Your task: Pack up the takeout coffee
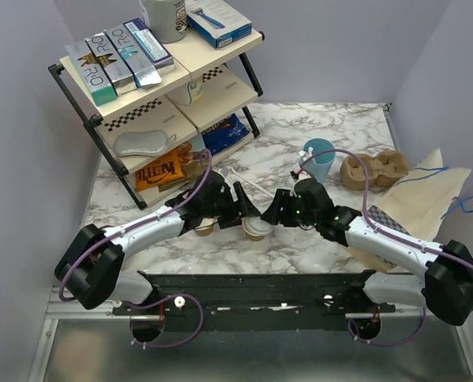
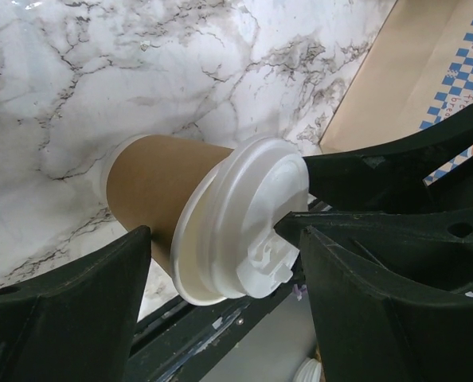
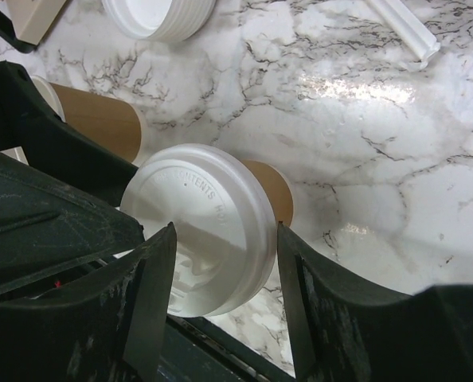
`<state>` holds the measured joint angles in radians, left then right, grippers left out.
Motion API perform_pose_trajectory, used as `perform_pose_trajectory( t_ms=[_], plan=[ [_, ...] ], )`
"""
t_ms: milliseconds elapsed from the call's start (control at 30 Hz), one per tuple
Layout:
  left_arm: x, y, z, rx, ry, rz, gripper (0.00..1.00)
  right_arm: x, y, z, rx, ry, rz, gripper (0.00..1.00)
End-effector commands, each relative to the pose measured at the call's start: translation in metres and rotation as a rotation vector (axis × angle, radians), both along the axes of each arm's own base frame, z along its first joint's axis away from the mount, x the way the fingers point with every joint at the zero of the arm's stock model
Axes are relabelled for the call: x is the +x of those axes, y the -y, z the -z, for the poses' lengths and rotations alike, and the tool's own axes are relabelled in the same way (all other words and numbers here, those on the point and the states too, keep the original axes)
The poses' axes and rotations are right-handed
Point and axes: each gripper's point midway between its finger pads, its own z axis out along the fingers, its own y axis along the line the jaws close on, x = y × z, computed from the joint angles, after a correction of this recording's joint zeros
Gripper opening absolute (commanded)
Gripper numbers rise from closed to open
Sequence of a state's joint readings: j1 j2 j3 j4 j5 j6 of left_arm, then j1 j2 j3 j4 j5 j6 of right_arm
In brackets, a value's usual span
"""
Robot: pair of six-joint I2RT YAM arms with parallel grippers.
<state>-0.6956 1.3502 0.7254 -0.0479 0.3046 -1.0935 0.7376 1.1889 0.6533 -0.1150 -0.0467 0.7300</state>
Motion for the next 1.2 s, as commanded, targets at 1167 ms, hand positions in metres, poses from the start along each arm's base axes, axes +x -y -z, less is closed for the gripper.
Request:
perform_pose_trajectory(
  t_ms=[1167],
  plan=[
    [-0.009,-0.008,0.006,0.067,0.005,-0.019,0.56,-0.021,0.002,-0.006,0.019,-0.031,-0.063,0.66]
  ],
)
